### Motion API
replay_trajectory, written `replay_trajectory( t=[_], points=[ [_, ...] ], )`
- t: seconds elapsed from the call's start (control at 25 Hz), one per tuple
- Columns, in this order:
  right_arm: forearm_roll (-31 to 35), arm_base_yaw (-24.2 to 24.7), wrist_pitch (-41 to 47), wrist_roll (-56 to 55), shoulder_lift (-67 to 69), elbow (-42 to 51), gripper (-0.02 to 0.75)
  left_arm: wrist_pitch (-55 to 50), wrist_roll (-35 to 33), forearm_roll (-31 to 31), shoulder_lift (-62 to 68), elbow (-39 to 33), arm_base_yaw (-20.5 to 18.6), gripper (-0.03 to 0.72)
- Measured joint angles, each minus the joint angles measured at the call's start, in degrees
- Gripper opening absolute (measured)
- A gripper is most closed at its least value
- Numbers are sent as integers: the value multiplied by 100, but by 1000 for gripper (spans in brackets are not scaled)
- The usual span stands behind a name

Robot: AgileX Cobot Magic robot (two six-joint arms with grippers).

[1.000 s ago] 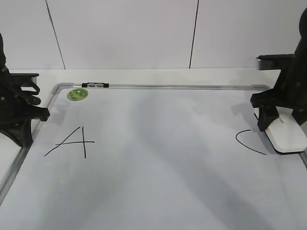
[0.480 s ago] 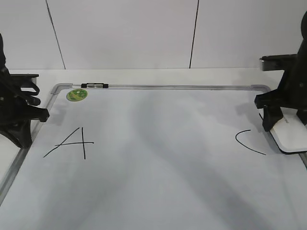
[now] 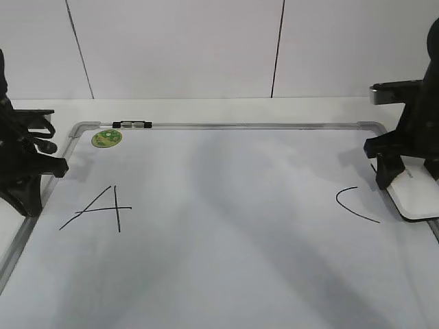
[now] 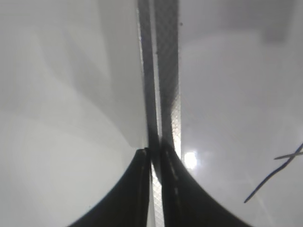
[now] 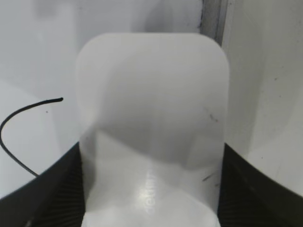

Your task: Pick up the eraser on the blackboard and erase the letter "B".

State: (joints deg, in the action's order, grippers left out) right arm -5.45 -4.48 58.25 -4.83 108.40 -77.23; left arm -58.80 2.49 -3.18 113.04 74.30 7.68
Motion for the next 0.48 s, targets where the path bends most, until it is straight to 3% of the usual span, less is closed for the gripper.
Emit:
replay_trajectory(
  t=[0.48],
  points=[
    [12, 0, -42, -207, 11, 0, 546, 0, 39, -12, 0, 0, 0, 32]
  ],
)
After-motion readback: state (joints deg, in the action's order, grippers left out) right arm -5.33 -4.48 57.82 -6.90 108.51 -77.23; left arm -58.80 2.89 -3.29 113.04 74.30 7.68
